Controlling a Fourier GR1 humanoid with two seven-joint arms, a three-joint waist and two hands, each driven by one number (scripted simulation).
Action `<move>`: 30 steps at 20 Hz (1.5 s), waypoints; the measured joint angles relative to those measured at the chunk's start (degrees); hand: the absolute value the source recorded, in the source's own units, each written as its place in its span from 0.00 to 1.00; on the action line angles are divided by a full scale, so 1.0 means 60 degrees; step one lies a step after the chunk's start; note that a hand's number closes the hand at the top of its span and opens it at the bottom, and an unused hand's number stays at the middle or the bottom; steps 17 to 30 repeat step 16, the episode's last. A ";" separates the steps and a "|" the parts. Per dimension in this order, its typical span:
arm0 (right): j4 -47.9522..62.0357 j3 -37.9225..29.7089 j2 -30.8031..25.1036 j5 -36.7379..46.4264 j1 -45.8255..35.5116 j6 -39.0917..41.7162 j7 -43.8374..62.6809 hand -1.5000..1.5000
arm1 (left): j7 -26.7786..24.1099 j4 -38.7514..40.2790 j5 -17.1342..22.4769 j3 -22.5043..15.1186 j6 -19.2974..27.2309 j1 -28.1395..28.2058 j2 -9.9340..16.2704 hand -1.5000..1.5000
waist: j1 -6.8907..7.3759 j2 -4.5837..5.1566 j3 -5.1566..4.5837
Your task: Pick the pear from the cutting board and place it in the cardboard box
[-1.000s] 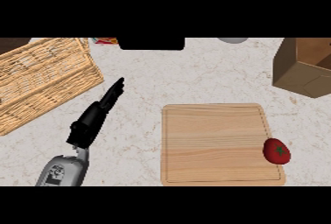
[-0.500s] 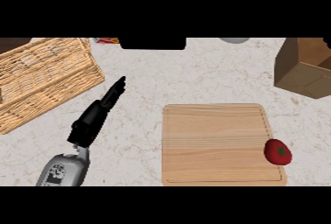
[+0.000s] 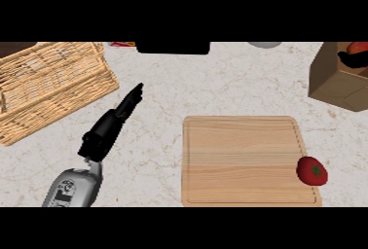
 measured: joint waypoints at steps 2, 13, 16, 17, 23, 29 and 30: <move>0.0646 -0.0231 -0.0008 -0.0200 -0.0231 0.0054 -0.0174 0.00 | -0.0055 0.0031 -0.0077 -0.0049 0.0031 0.0041 -0.0036 0.50 | 0.0004 -0.0001 -0.0001; 0.1728 -0.2475 0.0031 -0.2460 -0.0274 -0.1069 -0.2727 0.00 | 0.0074 -0.0146 0.0031 0.0126 -0.0060 0.0053 0.0007 0.50 | -0.0076 -0.0011 0.0015; 0.1708 -0.3339 -0.0171 -0.3414 -0.0225 -0.0883 -0.3300 0.00 | 0.0090 -0.0112 0.0062 0.0202 -0.0043 0.0050 0.0006 0.50 | -0.0154 -0.0033 0.0015; 0.1708 -0.3339 -0.0171 -0.3414 -0.0225 -0.0883 -0.3300 0.00 | 0.0090 -0.0112 0.0062 0.0202 -0.0043 0.0050 0.0006 0.50 | -0.0154 -0.0033 0.0015; 0.1708 -0.3339 -0.0171 -0.3414 -0.0225 -0.0883 -0.3300 0.00 | 0.0090 -0.0112 0.0062 0.0202 -0.0043 0.0050 0.0006 0.50 | -0.0154 -0.0033 0.0015; 0.1708 -0.3339 -0.0171 -0.3414 -0.0225 -0.0883 -0.3300 0.00 | 0.0090 -0.0112 0.0062 0.0202 -0.0043 0.0050 0.0006 0.50 | -0.0154 -0.0033 0.0015; 0.1708 -0.3339 -0.0171 -0.3414 -0.0225 -0.0883 -0.3300 0.00 | 0.0090 -0.0112 0.0062 0.0202 -0.0043 0.0050 0.0006 0.50 | -0.0154 -0.0033 0.0015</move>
